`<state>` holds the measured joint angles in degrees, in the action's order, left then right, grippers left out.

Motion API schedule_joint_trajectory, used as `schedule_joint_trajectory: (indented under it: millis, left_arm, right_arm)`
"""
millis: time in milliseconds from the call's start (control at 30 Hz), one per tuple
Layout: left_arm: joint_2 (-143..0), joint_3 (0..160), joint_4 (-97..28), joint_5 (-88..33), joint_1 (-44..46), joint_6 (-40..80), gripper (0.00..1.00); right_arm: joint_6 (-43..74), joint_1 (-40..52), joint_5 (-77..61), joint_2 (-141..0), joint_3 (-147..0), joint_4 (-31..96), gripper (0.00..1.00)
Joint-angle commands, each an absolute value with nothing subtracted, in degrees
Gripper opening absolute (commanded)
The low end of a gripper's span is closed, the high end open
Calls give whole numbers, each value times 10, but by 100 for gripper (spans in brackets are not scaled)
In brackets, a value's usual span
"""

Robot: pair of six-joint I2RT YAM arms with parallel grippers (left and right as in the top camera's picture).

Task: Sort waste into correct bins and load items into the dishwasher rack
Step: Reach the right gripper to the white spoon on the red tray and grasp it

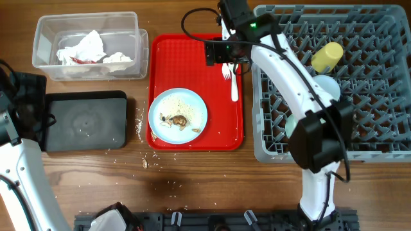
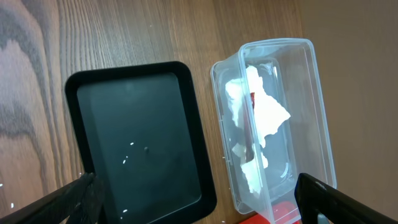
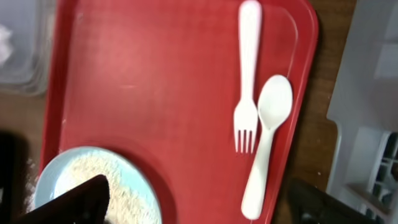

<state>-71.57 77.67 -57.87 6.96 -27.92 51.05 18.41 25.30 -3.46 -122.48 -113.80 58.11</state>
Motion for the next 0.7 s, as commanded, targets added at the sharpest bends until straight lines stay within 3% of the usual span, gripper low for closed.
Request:
schedule_joint_trajectory:
  millis: [0,233,667]
  left_arm:
    - [-714,775,-578,71,-283,499,100]
    - [-714,775,-578,71,-283,499,100]
    - [-714,775,-578,71,-283,499,100]
  right_arm:
    - [245,253,19,-1280,-1148,579,83]
    - [257,253,49,-1334,-1147,592,64]
    - [276,253,49,-1367,-1146,618,57]
